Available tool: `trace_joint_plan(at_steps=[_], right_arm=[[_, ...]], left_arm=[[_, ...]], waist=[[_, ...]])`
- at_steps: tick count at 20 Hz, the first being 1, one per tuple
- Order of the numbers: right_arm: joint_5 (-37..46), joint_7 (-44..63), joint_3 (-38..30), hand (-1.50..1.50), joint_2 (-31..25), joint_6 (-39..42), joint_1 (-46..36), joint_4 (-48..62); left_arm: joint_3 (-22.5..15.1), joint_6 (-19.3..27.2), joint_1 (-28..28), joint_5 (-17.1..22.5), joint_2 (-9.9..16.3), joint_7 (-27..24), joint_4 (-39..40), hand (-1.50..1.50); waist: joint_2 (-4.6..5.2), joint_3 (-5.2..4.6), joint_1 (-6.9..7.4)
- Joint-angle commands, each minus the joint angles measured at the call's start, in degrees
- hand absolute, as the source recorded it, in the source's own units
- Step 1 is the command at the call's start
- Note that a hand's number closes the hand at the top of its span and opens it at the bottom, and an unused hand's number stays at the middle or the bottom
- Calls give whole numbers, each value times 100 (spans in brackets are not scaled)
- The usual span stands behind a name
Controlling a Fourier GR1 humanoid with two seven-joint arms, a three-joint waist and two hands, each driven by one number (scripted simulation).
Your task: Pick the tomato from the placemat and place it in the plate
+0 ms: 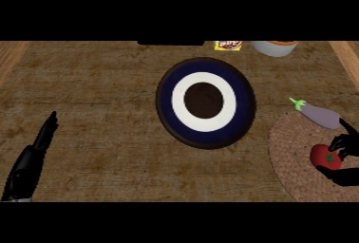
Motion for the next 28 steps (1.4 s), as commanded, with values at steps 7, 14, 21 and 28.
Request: trace_joint_plan(at_steps=[7,14,21,28], right_arm=[[1663,-1844,753,150,-1168,-502,-1799,1605],[1894,-3063,374,150,-1015,-1891,-2889,3059],[1168,-4783,-249,150,-1140,-1855,-3560,3458],[819,-5116,-54,150,-872,-802,-4022,3177]], left_arm=[[-294,-103,-492,-111,-99,111,-4,0],[-75,-90,-539,-44,-28,37,251,0],[100,-215,-273,94,106,69,58,0],[126,15,-432,-109,-49,63,296,0]], waist=[[218,89,562],[150,66,363],[77,53,215],[26,34,15]])
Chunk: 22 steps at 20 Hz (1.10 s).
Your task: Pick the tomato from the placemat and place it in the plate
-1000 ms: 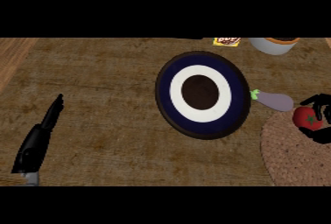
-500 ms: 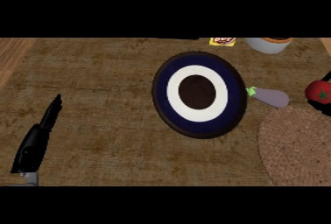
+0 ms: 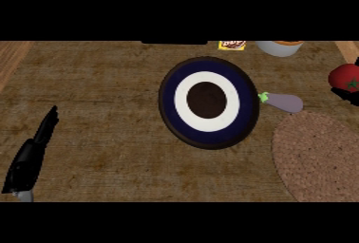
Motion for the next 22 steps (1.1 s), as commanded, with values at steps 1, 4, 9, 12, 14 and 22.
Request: trace_joint_plan(at_steps=[1,4,9,12,14,22], right_arm=[[-78,107,175,150,77,541,-510,-140],[-266,594,317,150,332,854,-253,-1051],[-277,1662,657,150,1273,550,-598,-1659],[-393,2385,743,150,1295,888,-469,-2278],[-351,2915,962,150,1660,829,-595,-2587],[323,3808,1898,150,2553,664,-557,-2765]], left_arm=[[171,6,-75,6,33,-171,319,0],[-22,72,151,-73,-201,37,-55,0],[284,-151,-121,58,116,-44,201,0],[66,46,471,-93,-186,282,-669,0],[414,-212,247,105,141,-188,5,0],[116,-176,464,-95,-136,-107,-294,0]], waist=[[-21,-10,-74],[-51,-11,-139],[-43,-13,-126],[-62,-10,-125],[-59,-14,-146],[-47,-10,-102]])
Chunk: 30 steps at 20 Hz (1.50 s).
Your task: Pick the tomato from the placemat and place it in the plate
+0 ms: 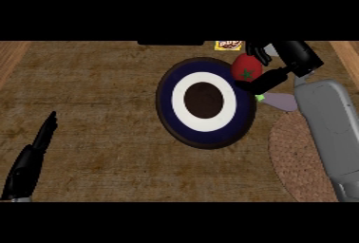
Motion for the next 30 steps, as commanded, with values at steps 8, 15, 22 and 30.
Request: trace_joint_plan(at_steps=[8,15,22,30], right_arm=[[145,501,200,150,1424,-514,-235,1339],[324,507,-110,-150,1524,-986,-1004,2459],[-688,173,-1039,-150,1605,-1336,-612,1834],[-1816,-147,-2282,-150,548,-640,-560,2499]], left_arm=[[6,-86,-156,-57,-28,101,14,0],[77,-64,-236,-138,-84,-35,177,0],[176,-97,-285,-110,-39,-93,430,0],[185,-236,-38,-8,-18,45,-131,0]], waist=[[46,4,81],[36,4,64],[17,5,-30],[44,11,34]])
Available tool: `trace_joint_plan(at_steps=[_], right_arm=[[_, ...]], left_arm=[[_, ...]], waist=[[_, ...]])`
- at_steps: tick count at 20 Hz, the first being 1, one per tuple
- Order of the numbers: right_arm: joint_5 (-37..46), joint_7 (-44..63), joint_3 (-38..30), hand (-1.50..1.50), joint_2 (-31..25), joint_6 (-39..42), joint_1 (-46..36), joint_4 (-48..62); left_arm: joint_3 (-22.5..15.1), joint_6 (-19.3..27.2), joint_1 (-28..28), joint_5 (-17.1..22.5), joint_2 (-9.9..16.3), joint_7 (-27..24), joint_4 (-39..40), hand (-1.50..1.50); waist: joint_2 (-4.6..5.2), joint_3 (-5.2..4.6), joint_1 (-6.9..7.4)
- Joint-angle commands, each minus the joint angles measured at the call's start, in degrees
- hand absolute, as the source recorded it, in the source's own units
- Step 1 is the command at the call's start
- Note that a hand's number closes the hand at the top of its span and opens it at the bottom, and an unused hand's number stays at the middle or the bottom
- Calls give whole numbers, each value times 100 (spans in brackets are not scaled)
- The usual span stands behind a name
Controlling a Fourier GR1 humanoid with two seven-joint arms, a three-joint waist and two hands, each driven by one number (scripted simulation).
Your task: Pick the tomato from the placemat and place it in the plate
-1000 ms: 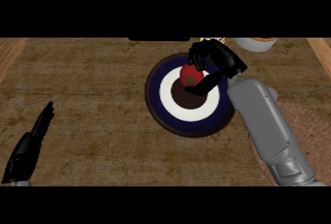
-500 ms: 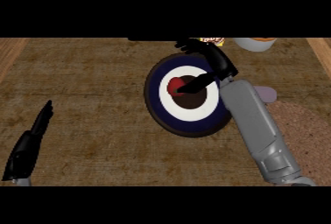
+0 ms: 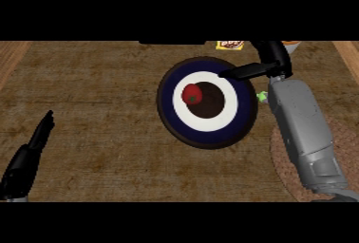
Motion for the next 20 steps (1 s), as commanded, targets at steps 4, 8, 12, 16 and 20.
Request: trace_joint_plan(at_steps=[4,8,12,16,20], right_arm=[[-1046,-546,-1061,-150,-1126,1087,-134,899],[-947,-1655,-1096,-150,-1428,1439,35,1723],[-876,-2341,-1154,-150,-2005,1920,299,2026],[-734,-2740,-1090,-150,-2525,2435,568,2338],[-734,-2614,-1146,-150,-2722,2448,239,2698]], left_arm=[[-108,67,-141,-119,-69,309,-309,0],[-55,2,-276,-62,-92,-58,214,0],[-42,-57,-257,-49,-41,-33,135,0],[-119,105,-140,-192,-162,-222,114,0],[-80,-34,-403,-99,-84,145,38,0]], waist=[[47,9,102],[97,9,171],[134,18,252],[132,20,237],[133,24,271]])
